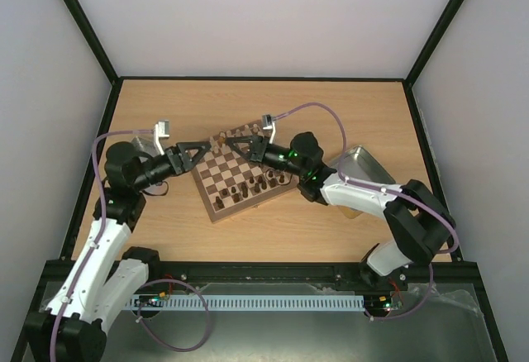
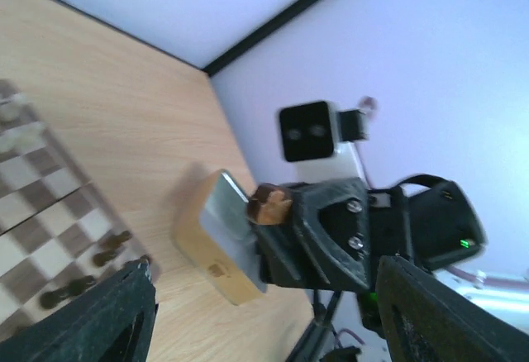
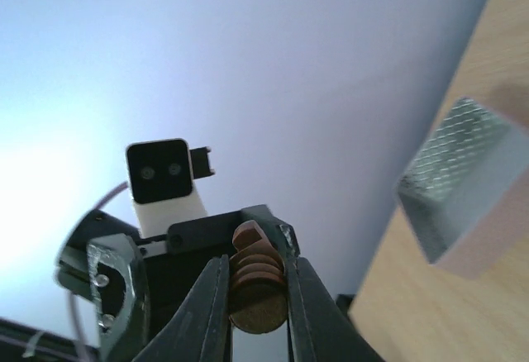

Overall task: Set up the chess pieces on the board
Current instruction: Place the chess piece on the chessboard.

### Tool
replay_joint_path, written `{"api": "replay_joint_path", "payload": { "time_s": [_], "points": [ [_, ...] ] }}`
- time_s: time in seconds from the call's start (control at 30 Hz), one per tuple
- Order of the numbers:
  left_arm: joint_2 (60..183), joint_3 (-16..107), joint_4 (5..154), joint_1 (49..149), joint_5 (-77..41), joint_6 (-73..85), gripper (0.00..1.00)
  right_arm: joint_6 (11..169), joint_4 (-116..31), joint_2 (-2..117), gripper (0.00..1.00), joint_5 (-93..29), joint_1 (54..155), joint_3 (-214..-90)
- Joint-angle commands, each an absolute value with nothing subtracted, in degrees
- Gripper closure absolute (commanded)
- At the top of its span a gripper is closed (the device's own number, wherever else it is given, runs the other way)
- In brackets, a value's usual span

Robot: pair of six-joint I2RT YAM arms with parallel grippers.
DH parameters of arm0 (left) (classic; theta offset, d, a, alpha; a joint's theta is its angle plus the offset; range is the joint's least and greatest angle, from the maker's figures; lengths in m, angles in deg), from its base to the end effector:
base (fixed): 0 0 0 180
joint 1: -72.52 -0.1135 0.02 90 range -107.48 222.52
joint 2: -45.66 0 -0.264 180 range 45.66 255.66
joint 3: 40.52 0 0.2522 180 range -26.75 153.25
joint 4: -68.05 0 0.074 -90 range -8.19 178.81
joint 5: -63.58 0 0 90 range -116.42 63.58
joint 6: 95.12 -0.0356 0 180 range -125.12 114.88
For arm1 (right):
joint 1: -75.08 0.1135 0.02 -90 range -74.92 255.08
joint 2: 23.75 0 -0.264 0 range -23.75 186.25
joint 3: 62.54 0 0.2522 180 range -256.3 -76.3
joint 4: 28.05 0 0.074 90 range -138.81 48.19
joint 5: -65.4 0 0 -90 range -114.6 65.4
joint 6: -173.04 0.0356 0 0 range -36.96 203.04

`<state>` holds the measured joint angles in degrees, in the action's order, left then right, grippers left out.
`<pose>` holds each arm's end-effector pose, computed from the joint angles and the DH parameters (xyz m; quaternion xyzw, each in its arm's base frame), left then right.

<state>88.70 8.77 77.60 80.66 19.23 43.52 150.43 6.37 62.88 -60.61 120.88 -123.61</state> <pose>0.1711 -0.0502 0.3154 0.0178 0.7210 -0.5490 0.4225 0.2175 0.2537 0.2841 -0.1148 0.6516 0.7137 0.2299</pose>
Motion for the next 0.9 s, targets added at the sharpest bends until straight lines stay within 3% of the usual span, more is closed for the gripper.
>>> {"api": "replay_joint_path", "payload": {
  "time_s": [0.0, 0.23, 0.53, 0.7, 0.87],
  "points": [
    [89.03, 8.05, 64.32, 82.81, 26.37, 51.61, 0.29, 165.35, 24.75, 63.85, 0.96, -65.28, 120.81, -122.29],
    [92.9, 9.02, 62.41, 86.83, 24.91, 52.58, 0.53, 174.37, 34.03, 66.32, 0.96, -68.23, 120.8, -122.13],
    [92.32, 8.84, 54.02, 87.6, 24.13, 56.9, 0.52, 172.73, 30.68, 65.12, 0.96, -69.1, 120.82, -121.12],
    [93.62, 9.39, 53.34, 88.5, 23.5, 57.48, 0.75, 172.68, 30.43, 65.36, 0.96, -69.59, 120.85, -121.25],
    [94.63, 9.65, 53.2, 89.69, 23.09, 57.31, 0.86, 172.23, 29.57, 65.47, 0.96, -69.86, 120.93, -121.38]
  ]
}}
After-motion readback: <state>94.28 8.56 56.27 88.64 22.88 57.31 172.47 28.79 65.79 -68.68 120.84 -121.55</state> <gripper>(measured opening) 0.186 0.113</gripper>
